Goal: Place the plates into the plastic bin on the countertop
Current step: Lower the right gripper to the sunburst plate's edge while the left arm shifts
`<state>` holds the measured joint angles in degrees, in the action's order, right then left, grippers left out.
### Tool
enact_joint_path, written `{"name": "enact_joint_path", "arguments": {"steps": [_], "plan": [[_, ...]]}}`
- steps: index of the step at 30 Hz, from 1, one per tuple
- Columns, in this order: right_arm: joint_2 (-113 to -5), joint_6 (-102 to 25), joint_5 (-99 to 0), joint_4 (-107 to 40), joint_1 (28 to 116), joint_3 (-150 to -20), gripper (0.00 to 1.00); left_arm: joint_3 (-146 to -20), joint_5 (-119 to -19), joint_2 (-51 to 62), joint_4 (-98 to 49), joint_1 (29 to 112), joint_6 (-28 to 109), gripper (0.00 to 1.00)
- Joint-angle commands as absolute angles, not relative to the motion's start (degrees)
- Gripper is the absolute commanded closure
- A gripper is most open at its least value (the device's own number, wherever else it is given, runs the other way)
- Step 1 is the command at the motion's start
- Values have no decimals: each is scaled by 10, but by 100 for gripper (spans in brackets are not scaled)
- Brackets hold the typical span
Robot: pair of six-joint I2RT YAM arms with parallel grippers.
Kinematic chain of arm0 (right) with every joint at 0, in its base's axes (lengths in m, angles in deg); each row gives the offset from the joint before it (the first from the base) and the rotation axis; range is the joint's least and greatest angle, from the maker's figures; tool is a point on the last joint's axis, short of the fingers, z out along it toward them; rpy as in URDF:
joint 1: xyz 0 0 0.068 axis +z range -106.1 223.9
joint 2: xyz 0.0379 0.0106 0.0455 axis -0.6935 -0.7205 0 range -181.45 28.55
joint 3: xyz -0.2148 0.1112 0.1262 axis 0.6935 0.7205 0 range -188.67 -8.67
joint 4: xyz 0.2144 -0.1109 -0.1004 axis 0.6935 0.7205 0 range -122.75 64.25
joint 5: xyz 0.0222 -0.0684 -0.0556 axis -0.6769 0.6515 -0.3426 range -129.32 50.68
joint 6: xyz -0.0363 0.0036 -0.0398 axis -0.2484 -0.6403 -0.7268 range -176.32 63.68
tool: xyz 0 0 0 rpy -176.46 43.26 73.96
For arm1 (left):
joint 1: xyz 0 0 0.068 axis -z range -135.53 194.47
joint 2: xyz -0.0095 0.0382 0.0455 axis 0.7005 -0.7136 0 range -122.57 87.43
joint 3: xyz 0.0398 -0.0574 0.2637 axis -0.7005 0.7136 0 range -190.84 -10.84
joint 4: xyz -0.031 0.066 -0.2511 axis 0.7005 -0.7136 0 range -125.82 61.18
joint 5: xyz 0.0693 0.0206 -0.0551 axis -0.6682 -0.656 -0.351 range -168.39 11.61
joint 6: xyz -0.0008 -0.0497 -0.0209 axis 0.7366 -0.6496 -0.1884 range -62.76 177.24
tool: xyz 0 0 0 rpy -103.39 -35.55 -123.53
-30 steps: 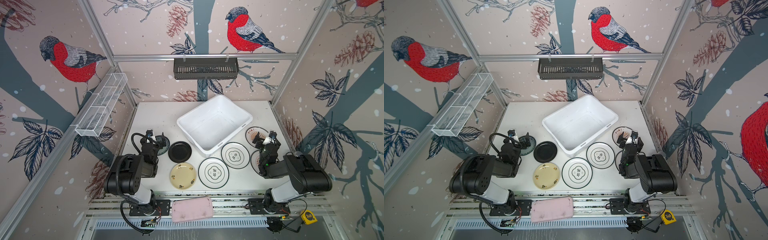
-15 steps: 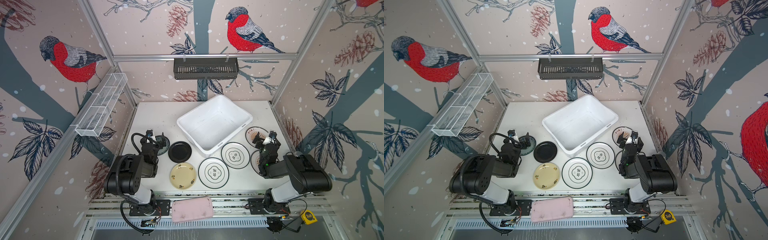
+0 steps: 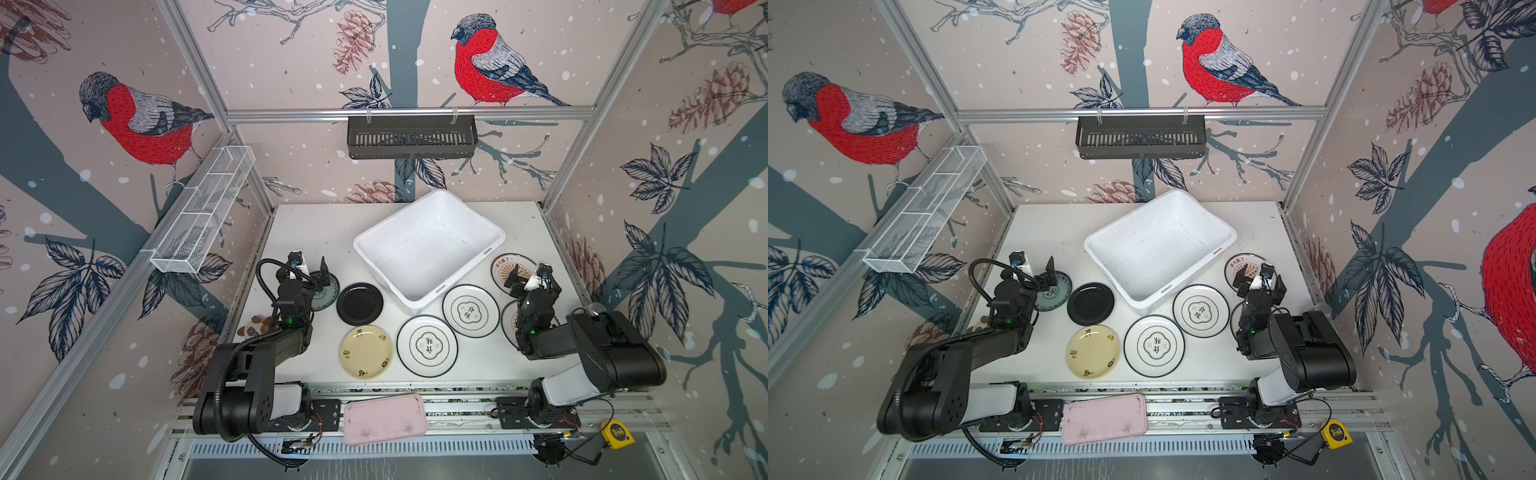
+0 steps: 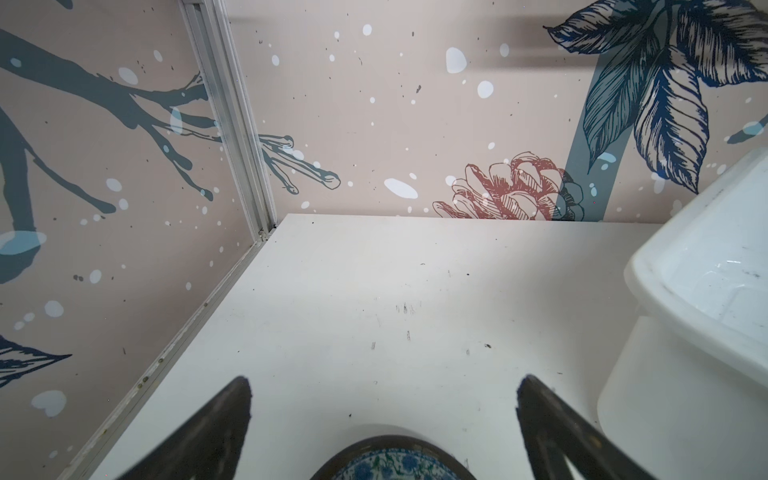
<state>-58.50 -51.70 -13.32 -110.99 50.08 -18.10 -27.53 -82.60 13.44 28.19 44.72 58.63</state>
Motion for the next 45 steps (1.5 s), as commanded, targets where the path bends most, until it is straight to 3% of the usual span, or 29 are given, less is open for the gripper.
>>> {"name": "enact_joint_path", "arguments": {"steps": [1,14,18,26,35,45], "plan": [[-586,-518,-125,-1116,499,-190,1,-286,-812,167,200,447,613,1],[-561,-527,-119,-1058,504,-212,0,-377,-790,211,-26,448,631,2],[-473,-515,-102,-837,516,-304,0,-416,-793,209,-88,447,617,2],[-490,-337,-108,-533,478,-468,0,-467,-769,212,-170,448,612,3],[-473,-215,-311,-351,359,-546,1,-536,-724,195,-242,448,614,3],[-554,-233,-445,-241,266,-602,7,-588,-676,176,-289,450,620,2]]}}
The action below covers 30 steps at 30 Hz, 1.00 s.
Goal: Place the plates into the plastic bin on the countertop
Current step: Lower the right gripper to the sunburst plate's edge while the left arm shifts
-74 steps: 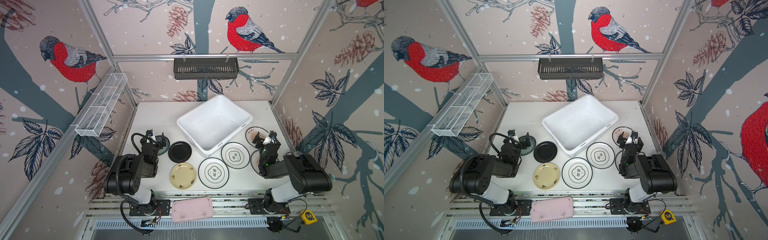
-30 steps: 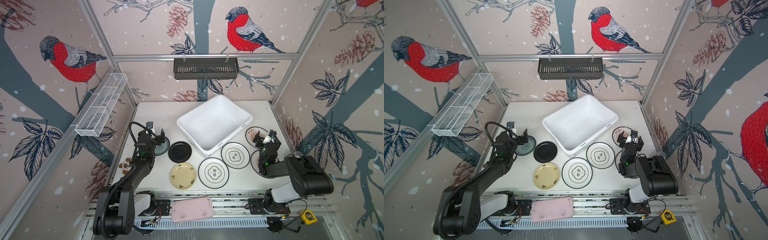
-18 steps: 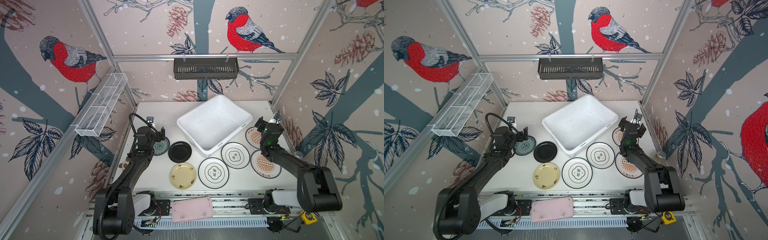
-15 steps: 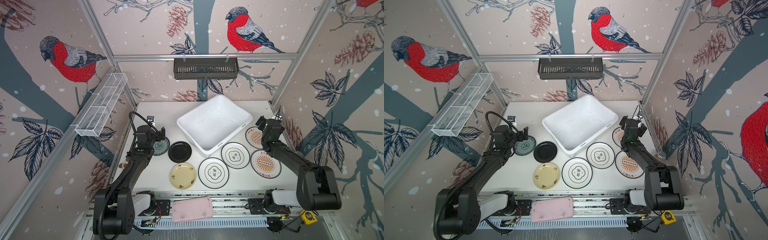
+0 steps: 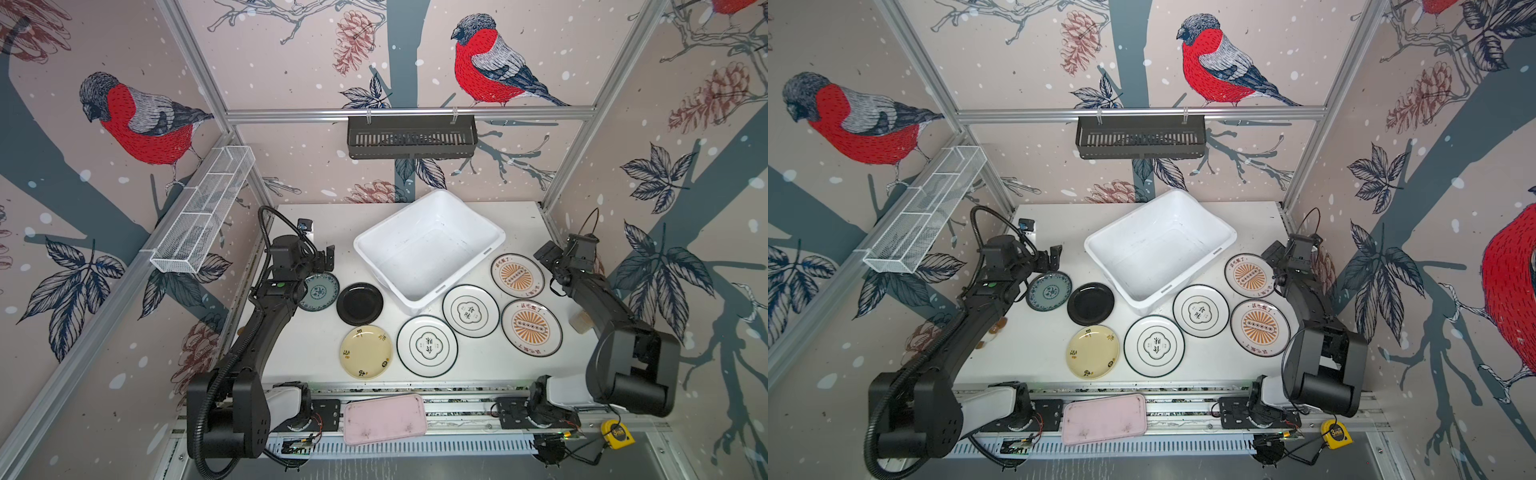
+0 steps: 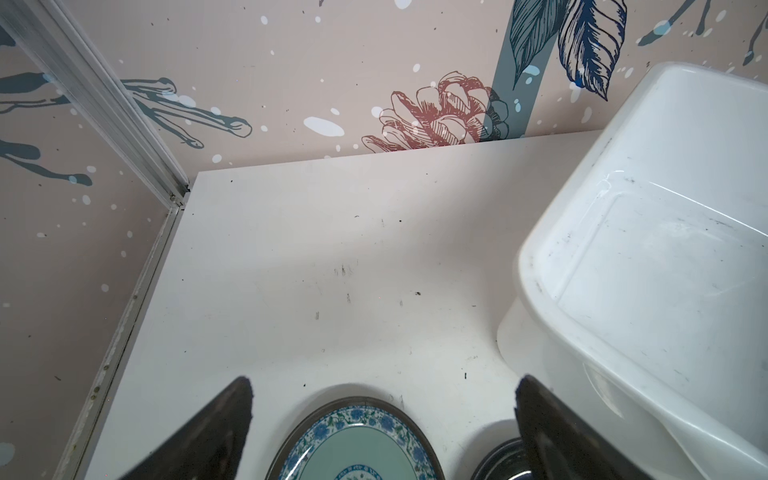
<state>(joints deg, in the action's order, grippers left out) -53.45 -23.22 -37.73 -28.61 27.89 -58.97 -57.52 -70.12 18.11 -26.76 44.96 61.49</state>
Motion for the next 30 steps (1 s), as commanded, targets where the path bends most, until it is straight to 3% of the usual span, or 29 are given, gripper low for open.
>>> {"name": "enact_joint_path", "arguments": {"steps": [1,19,30], "plan": [[-564,-235,-449,-234,260,-606,7,-594,-673,172,-294,451,621,2],[-691,-286,-527,-203,216,-648,23,-620,-621,162,-312,450,610,2],[-711,-298,-558,-213,205,-645,35,-622,-608,162,-312,451,606,2]]}}
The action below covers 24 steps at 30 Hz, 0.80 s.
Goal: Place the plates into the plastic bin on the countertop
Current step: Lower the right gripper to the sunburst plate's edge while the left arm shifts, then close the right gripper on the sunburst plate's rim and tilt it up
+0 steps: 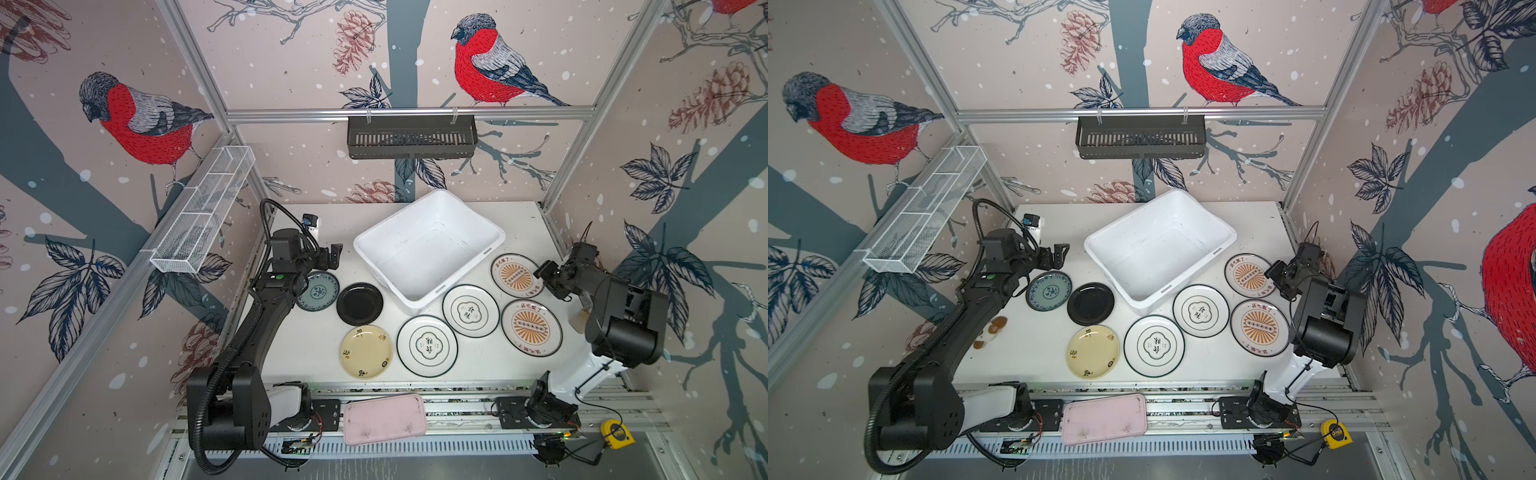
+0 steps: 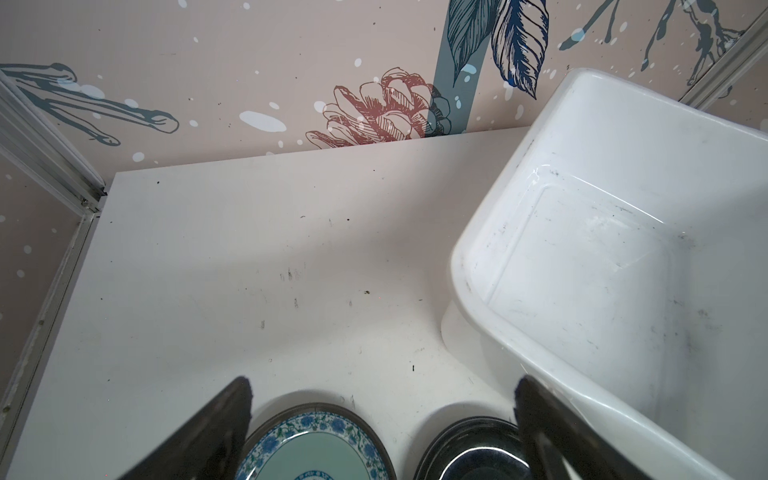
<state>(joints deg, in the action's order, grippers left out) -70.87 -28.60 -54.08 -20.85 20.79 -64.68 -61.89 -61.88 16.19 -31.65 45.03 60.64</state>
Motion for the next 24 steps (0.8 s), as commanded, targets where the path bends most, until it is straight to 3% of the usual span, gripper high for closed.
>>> {"name": "enact_joint_path", "arguments": {"steps": [1,8,24], "plan": [[-711,-298,-562,-215,204,-644,37,-620,-608,161,-311,450,605,2],[-715,-303,-580,-223,199,-638,48,-617,-602,161,-306,451,598,3],[-710,-299,-572,-230,197,-639,63,-614,-592,160,-304,456,593,2]]}}
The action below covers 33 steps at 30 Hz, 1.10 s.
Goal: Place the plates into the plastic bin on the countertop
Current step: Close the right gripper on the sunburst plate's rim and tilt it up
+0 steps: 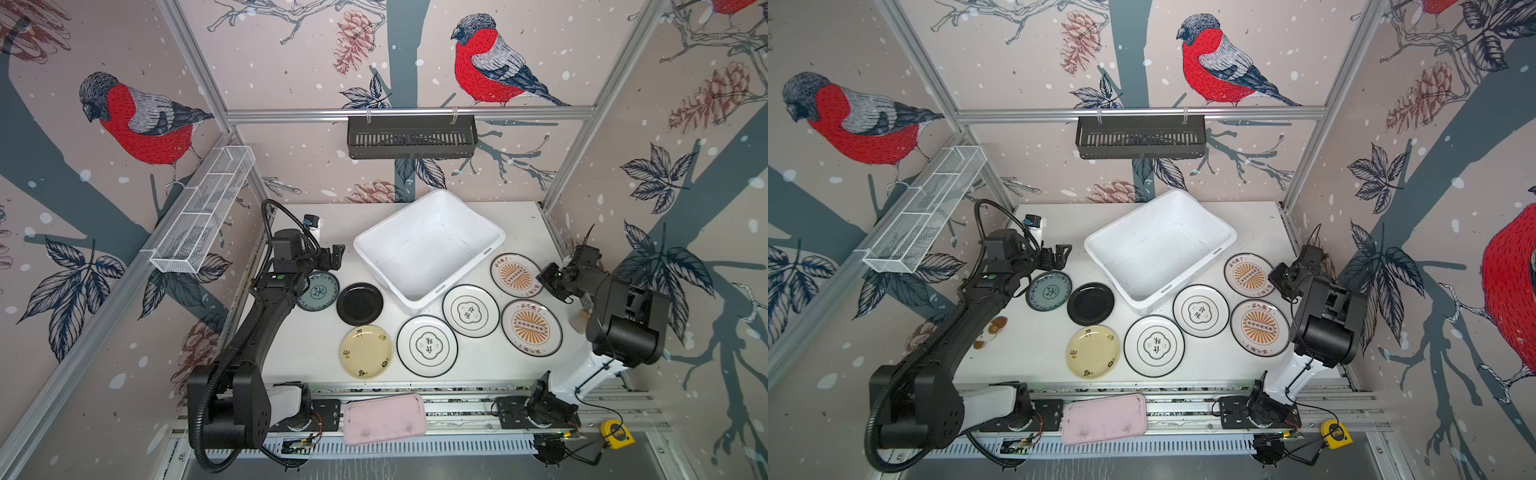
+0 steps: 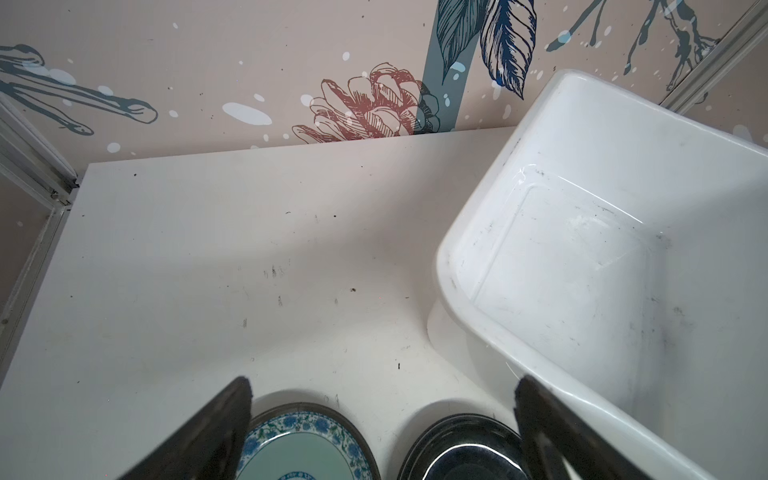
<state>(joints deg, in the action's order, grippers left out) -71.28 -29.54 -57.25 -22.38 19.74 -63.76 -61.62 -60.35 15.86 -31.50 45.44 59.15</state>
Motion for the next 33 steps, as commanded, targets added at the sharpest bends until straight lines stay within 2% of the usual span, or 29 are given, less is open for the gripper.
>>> {"name": "enact_joint_path", "arguments": {"steps": [1,4,8,13,23,28,33], "plan": [[-710,-298,-570,-230,196,-638,63,-614,-592,160,-304,456,592,2],[-710,-299,-570,-229,196,-634,54,-613,-591,159,-302,457,592,2],[-712,-304,-575,-223,198,-635,52,-613,-589,158,-301,458,591,2],[-716,-304,-582,-226,200,-634,59,-612,-586,158,-299,460,588,2],[-724,-308,-580,-224,201,-635,67,-611,-584,159,-298,462,586,2],[-723,-309,-578,-226,201,-634,75,-613,-583,159,-299,462,586,2],[-718,-305,-571,-229,202,-635,76,-613,-579,162,-302,462,585,3]]}}
